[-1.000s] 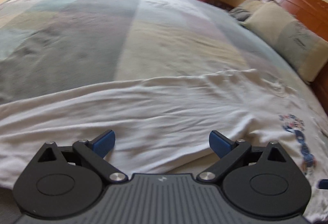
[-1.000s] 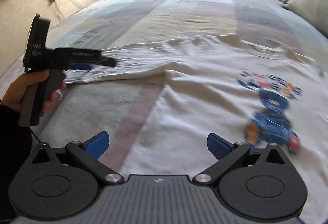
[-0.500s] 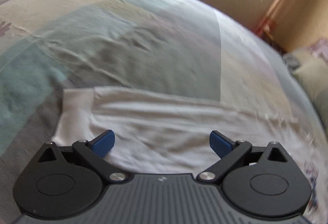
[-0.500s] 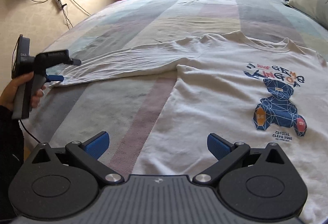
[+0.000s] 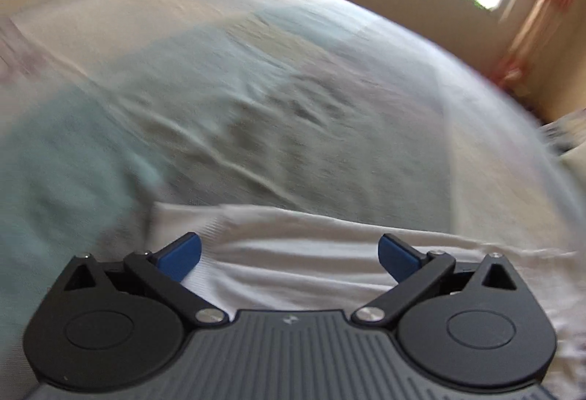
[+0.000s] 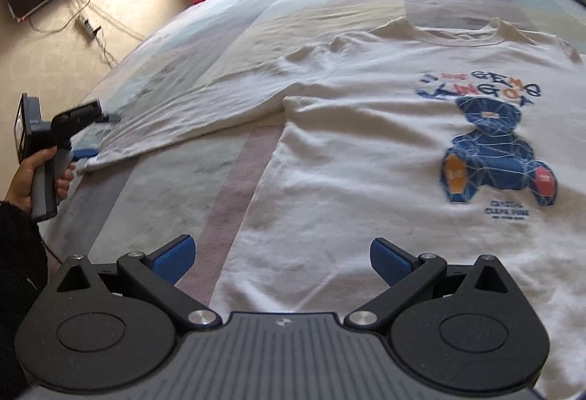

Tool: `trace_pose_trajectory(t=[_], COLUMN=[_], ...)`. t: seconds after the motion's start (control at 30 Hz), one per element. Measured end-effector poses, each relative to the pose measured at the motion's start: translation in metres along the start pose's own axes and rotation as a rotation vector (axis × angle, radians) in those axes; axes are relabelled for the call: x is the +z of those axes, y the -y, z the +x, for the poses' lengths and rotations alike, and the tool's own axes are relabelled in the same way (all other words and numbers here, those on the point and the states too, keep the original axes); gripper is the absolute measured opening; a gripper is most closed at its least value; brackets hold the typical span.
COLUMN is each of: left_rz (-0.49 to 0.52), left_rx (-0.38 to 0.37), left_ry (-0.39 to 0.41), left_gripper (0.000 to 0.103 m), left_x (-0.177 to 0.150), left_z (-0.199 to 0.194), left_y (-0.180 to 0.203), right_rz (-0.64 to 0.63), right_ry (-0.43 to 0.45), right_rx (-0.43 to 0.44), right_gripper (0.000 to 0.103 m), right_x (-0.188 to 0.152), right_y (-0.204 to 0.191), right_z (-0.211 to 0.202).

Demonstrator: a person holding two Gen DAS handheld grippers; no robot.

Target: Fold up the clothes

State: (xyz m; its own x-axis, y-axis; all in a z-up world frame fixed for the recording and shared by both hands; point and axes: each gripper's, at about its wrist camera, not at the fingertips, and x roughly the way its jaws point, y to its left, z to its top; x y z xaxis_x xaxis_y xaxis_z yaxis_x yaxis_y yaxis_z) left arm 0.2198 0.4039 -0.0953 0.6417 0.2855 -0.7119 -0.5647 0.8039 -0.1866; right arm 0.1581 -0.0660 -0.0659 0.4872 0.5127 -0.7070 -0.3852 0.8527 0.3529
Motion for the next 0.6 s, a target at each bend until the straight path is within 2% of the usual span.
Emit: trace_pose_trajectory(t=[0.03,0.1,0.13,0.2,0.27,0.33,0.37,0.5,0.6], left_rz=[0.027,0.028,-0.004,-0.087,-0.141,-0.172,-0.186,-0.203,-0.025], left_rx=[0.018,-0.046,-0.097,-0.13,-0.034,0.072,0.1,-0.09,-0.097], left_ry=[0.024,0.039,0.023,-0.02,-0.05,-0.042,-0.037,-0.002,-0.003], left_gripper=[0.102,0.102,0.102,0.102,0.102,0.102,0.102,0.102,0.102], left_x=[0.001,0.001,0.001,0.0,-0.002,-0.003,-0.003,-0.003,-0.008], left_z=[-0.007,-0.013,-0.011,0.0,0.009,0.007,0.005,-0.007,-0.002], left_y=[0.002,-0.001,-0.006,-0.018,-0.029,-0.036,-0.037,-0.023,0.024], right_rz=[0.003,0.009,0.012,0.015,0.008,0.005,0.004,0.001,-0.01], right_ry=[0.005,0.015,0.02,0.027,0.028,0.033,0.037,0.05,0.043], right_rx=[-0.001,-0.002,-0.003,-0.005,-0.005,-0.006,-0.005,-0.009,-0.019], right_gripper=[0.103,0.103,0.103,0.103,0.103,0.103,0.103,0.103,0.103], right_x=[0.0,0.001,0.001,0.002,0.001,0.002,0.002,0.001,0.001], right_y=[0.001,0.003,0.003,0.004,0.0,-0.003,-0.004,-0.009,-0.014], right_z=[-0.002,-0.005,-0.006,-0.009,-0.01,-0.011,-0.011,-0.013,-0.012])
